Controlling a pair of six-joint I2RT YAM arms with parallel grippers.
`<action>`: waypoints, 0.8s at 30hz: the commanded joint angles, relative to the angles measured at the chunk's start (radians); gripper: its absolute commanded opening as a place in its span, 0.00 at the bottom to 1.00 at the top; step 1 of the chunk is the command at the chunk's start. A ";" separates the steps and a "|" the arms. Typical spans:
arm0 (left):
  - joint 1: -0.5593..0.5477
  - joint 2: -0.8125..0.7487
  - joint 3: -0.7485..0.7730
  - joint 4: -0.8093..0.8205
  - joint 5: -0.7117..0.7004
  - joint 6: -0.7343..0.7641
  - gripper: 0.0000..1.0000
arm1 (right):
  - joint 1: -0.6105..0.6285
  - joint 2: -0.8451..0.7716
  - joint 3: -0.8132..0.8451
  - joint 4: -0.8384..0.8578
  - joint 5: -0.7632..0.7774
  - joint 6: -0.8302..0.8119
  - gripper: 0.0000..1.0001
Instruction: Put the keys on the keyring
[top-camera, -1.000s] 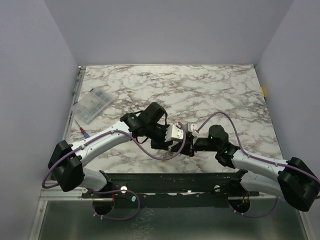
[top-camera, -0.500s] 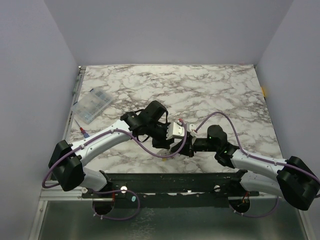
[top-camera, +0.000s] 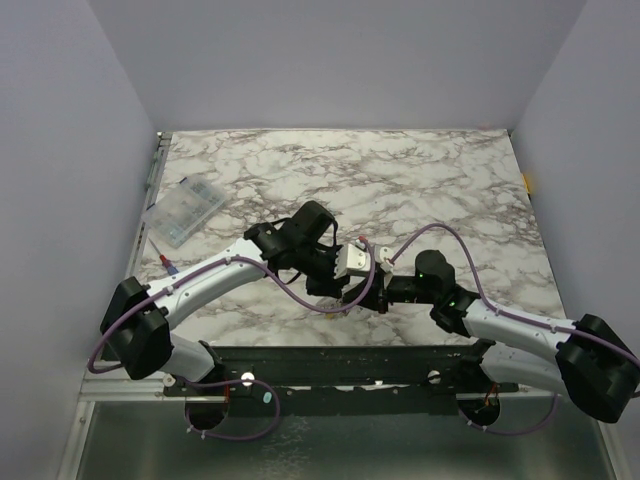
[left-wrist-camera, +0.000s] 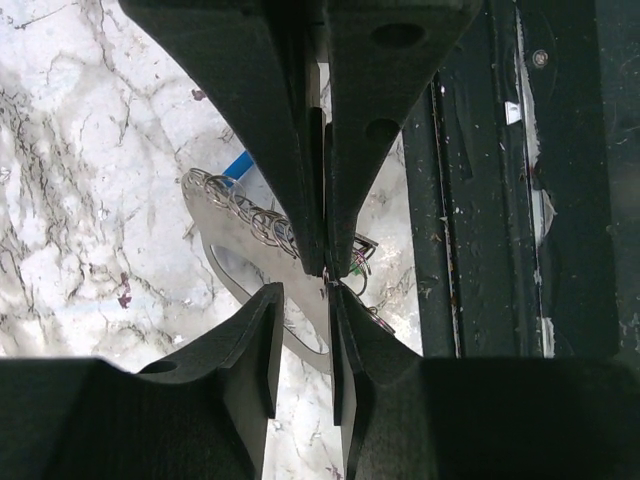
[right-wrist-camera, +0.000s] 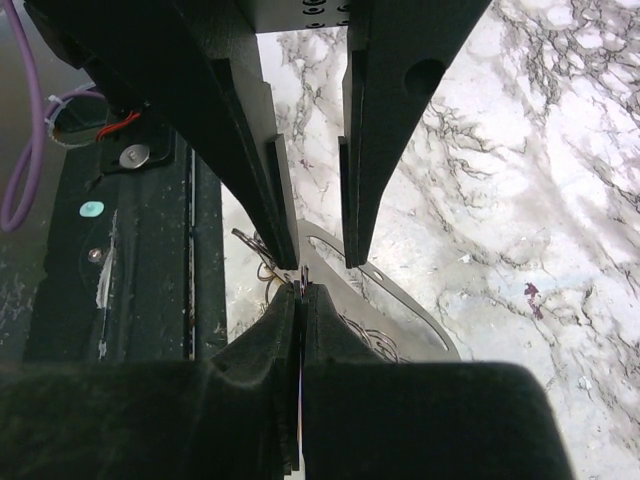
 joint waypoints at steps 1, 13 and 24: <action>-0.005 0.035 0.014 -0.008 0.047 -0.017 0.31 | 0.007 -0.027 0.021 0.042 0.025 -0.013 0.01; -0.006 0.045 0.007 -0.011 0.044 -0.009 0.37 | 0.007 -0.044 0.023 0.035 0.037 -0.008 0.01; -0.006 0.057 -0.018 -0.011 0.010 -0.012 0.29 | 0.007 -0.066 0.010 0.046 0.042 -0.010 0.01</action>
